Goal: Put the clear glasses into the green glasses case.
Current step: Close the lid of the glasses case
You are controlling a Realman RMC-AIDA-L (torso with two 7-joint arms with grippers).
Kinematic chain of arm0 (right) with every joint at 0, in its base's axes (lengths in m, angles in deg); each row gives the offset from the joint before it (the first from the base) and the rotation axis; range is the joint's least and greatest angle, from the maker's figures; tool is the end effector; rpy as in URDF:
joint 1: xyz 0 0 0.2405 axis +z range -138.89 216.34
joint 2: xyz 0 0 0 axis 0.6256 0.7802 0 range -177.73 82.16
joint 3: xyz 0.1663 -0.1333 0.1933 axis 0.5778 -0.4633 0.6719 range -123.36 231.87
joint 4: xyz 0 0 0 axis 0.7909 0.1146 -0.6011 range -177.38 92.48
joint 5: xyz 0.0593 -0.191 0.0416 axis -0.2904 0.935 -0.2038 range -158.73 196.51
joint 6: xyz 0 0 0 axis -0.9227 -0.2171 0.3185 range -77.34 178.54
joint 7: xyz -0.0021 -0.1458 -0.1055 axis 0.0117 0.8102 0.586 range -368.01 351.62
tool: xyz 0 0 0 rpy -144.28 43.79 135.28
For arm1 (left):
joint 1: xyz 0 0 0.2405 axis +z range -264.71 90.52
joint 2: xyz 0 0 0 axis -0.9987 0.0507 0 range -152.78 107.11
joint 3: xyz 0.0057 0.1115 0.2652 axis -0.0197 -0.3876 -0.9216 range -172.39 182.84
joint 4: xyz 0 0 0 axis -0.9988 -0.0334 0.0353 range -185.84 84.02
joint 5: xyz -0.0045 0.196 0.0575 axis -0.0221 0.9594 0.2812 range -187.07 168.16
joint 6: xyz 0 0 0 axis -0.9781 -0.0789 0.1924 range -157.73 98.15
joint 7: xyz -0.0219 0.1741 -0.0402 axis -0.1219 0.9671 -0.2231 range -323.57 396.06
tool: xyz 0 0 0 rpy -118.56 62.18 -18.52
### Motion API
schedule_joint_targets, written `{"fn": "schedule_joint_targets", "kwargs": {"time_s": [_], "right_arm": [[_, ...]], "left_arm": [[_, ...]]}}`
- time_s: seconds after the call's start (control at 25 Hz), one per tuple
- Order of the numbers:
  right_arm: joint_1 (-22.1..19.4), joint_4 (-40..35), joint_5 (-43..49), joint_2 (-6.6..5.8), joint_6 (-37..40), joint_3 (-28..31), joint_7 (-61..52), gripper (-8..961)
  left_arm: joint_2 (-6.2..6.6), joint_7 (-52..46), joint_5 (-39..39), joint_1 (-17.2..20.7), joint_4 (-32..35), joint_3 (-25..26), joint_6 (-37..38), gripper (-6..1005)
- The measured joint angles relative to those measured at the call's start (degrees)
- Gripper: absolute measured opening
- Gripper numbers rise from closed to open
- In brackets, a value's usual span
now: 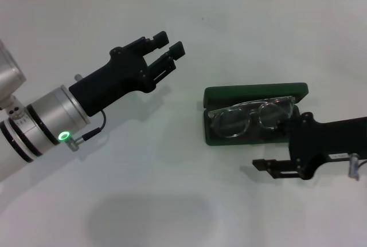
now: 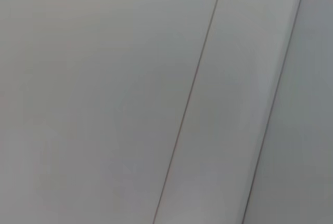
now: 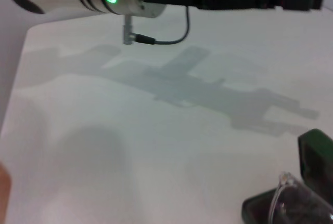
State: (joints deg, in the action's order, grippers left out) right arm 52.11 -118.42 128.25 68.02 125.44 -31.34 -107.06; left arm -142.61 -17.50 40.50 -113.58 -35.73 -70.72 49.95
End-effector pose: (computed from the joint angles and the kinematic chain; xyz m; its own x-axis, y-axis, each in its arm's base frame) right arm 0.2366 0.3049 -0.0669 0.9733 -0.1739 -0.1496 -0.2022 -0.9583 -0.2017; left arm -0.2486 0.3469 -0.0788 0.5044 0.1813 0.8442 0.6059 -0.7709 -0.1964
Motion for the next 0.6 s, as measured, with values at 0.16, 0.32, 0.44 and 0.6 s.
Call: {"fn": "schedule_joint_targets", "kwargs": {"time_s": [0.16, 0.32, 0.44, 0.6], "right_arm": [[-0.41, 5.68, -6.78, 0.08, -3.23, -1.3, 7.41, 586], [-1.85, 12.02, -15.72, 0.04, -3.44, -1.31, 19.35, 586], [-2.09, 19.31, -24.15, -0.15, -1.7, 0.7, 30.54, 586], [-1.87, 32.6, -34.47, -0.14, 3.05, 5.7, 44.71, 585]], "left_arm": [[0.05, -0.08, -0.03, 0.07, -0.08, 0.13, -0.09, 496], [0.13, 0.22, -0.05, 0.3, -0.43, 0.42, -0.43, 496], [0.15, 0.08, -0.07, 0.38, -0.44, 0.93, -0.5, 496], [0.16, -0.05, -0.1, -0.29, -0.43, 1.16, -0.59, 496]]}}
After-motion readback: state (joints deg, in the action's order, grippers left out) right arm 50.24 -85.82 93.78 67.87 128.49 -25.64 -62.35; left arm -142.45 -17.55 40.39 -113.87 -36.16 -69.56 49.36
